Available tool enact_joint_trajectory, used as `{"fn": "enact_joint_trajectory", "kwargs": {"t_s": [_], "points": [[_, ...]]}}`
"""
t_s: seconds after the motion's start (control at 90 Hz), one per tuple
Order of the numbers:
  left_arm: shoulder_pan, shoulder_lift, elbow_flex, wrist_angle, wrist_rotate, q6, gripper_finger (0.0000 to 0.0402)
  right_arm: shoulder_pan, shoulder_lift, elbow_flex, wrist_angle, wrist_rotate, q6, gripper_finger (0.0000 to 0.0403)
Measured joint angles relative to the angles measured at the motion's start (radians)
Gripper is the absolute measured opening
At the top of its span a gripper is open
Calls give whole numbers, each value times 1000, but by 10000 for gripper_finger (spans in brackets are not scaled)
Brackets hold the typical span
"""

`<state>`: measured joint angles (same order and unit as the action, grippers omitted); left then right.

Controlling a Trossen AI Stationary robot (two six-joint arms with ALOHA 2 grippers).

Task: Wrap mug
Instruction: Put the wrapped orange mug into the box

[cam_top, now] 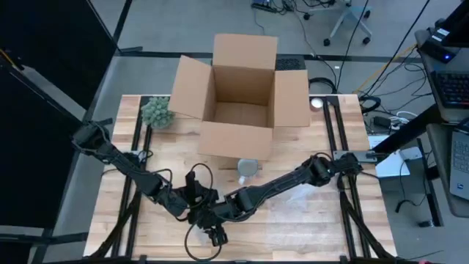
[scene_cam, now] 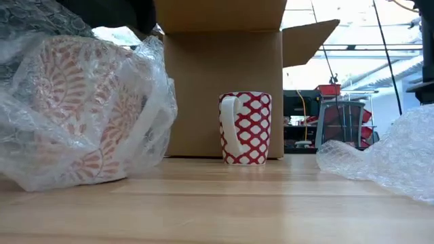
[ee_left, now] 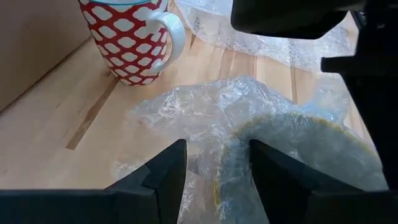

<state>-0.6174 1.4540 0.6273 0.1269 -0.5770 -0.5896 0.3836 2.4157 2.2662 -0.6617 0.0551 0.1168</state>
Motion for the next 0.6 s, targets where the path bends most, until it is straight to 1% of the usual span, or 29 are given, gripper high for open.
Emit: {"fn": "enact_joint_trajectory", "kwargs": {"t_s": [0.4,0.6], "points": [[0,0,0,1,0,-3,161,0,0,0,13,0,10,267],[1,0,0,3,0,2,161,0,-1,1,55,-2,181,267]]}}
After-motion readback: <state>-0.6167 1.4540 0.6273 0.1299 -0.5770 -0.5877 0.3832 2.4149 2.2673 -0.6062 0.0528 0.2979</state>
